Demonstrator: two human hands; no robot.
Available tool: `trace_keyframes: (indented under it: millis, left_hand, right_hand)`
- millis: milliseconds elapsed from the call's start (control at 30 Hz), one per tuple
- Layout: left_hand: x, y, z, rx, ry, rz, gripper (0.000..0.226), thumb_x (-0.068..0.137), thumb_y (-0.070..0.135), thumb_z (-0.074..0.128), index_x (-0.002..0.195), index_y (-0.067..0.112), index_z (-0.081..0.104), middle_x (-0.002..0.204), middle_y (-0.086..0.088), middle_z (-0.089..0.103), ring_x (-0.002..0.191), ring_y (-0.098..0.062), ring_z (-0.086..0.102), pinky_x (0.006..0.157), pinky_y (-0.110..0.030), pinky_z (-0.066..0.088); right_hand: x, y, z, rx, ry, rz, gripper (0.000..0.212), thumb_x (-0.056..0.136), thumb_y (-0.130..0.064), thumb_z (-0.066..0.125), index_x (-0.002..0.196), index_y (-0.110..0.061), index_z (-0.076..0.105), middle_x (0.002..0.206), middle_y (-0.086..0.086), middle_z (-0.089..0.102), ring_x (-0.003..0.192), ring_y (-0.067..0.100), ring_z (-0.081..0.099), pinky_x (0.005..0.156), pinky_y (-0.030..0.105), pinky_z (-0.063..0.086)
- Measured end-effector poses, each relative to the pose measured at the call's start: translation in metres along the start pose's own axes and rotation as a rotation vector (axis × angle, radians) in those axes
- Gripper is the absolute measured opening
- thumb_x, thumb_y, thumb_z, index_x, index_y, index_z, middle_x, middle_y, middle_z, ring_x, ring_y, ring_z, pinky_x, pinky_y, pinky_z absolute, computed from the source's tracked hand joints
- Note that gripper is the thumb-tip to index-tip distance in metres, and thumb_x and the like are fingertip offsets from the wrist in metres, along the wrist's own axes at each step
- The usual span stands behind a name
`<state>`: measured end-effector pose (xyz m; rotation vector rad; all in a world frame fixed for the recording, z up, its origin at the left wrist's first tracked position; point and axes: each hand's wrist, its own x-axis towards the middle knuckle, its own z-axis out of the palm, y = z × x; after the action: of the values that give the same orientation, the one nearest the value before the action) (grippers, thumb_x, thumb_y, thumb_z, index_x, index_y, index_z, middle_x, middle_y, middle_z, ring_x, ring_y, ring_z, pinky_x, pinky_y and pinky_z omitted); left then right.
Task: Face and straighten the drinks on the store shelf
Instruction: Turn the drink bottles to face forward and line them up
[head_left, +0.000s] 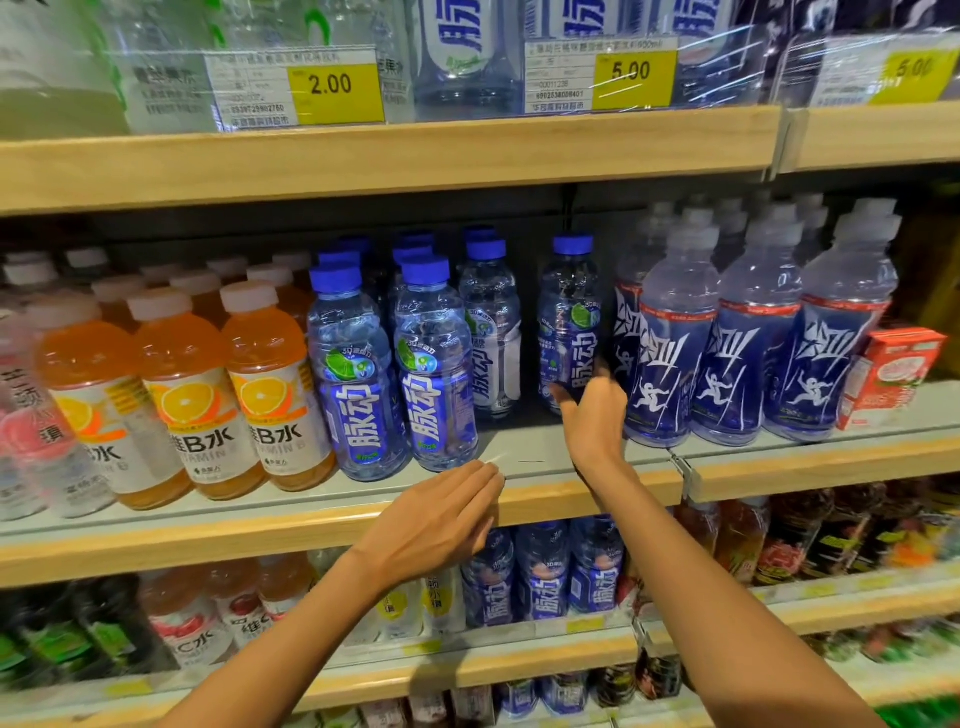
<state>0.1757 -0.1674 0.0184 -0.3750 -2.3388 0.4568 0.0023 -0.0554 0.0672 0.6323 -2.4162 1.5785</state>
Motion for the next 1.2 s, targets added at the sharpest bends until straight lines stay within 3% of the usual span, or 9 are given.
trace_keyframes:
  millis: [67,200,333,500,633,767,1000,1100,1200]
  left_hand:
    - [-0.002,-0.001,0.001,0.008,0.008,0.014,0.038,0.089,0.021,0.048,0.111,-0.002,0.068,0.111,-0.016,0.069,0.1,-0.026,0.067,0.09,-0.032,0.053]
    - [-0.003,0.001,0.005,0.038,0.034,0.023,0.036,0.089,0.02,0.048,0.111,-0.001,0.068,0.111,-0.016,0.069,0.1,-0.026,0.068,0.089,-0.032,0.055]
    - [-0.004,0.001,0.006,0.059,0.034,0.039,0.037,0.088,0.02,0.05,0.113,-0.002,0.068,0.113,-0.017,0.068,0.102,-0.026,0.067,0.089,-0.033,0.055]
    - [-0.006,0.0,0.007,0.073,0.042,0.042,0.037,0.088,0.021,0.052,0.113,-0.001,0.067,0.114,-0.016,0.068,0.103,-0.026,0.067,0.09,-0.033,0.054]
    - [-0.006,0.0,0.007,0.074,0.04,0.043,0.036,0.088,0.02,0.055,0.114,-0.001,0.067,0.114,-0.016,0.068,0.104,-0.026,0.066,0.088,-0.034,0.054]
    - [-0.004,0.001,0.005,0.081,0.032,0.037,0.036,0.088,0.021,0.054,0.112,-0.001,0.068,0.114,-0.016,0.068,0.104,-0.026,0.067,0.087,-0.033,0.055]
    - [-0.005,0.002,0.005,0.07,0.014,0.015,0.037,0.089,0.022,0.051,0.113,-0.001,0.068,0.115,-0.017,0.068,0.105,-0.027,0.067,0.088,-0.034,0.055]
    - [-0.006,0.001,0.007,0.061,0.008,0.007,0.038,0.09,0.022,0.051,0.114,-0.002,0.067,0.117,-0.018,0.067,0.106,-0.027,0.066,0.089,-0.035,0.055]
    - [-0.006,0.001,0.008,0.054,-0.003,-0.004,0.038,0.092,0.022,0.047,0.114,-0.002,0.067,0.117,-0.018,0.067,0.106,-0.027,0.066,0.09,-0.034,0.054]
  right_hand:
    - [-0.012,-0.001,-0.002,-0.086,0.112,-0.107,0.036,0.09,-0.009,0.062,0.122,0.002,0.048,0.115,0.017,0.056,0.106,0.029,0.053,0.085,0.03,0.04]
    - [-0.034,-0.012,-0.001,0.05,0.113,-0.321,0.028,0.089,-0.017,0.065,0.11,-0.001,0.054,0.101,0.009,0.057,0.091,0.018,0.051,0.076,0.018,0.033]
    - [-0.026,-0.02,0.019,0.035,-0.08,-0.207,0.037,0.088,-0.023,0.068,0.107,0.005,0.053,0.104,0.016,0.058,0.097,0.022,0.051,0.071,0.016,0.026]
    - [-0.016,-0.031,0.04,0.059,-0.09,-0.157,0.063,0.084,-0.021,0.073,0.134,0.003,0.044,0.096,0.016,0.064,0.085,0.031,0.061,0.063,0.018,0.033]
    - [-0.012,-0.033,0.052,-0.044,-0.096,-0.094,0.034,0.087,-0.019,0.069,0.11,0.004,0.059,0.101,0.022,0.068,0.09,0.035,0.065,0.067,0.031,0.046]
    - [-0.014,-0.034,0.048,-0.051,-0.097,-0.066,0.025,0.086,-0.014,0.069,0.101,0.005,0.064,0.094,0.02,0.068,0.085,0.031,0.065,0.063,0.031,0.046]
    - [-0.041,-0.02,0.006,-0.021,-0.081,-0.161,0.04,0.081,-0.031,0.074,0.099,0.001,0.057,0.092,0.014,0.064,0.078,0.018,0.05,0.06,0.019,0.028]
    - [-0.05,-0.01,-0.01,-0.01,-0.106,-0.172,0.048,0.08,-0.035,0.074,0.113,-0.003,0.057,0.102,0.01,0.066,0.093,0.024,0.059,0.074,0.03,0.046]
    - [-0.052,-0.006,-0.017,0.092,-0.175,-0.154,0.061,0.078,-0.037,0.076,0.124,-0.008,0.049,0.117,0.006,0.061,0.108,0.023,0.057,0.09,0.04,0.048]
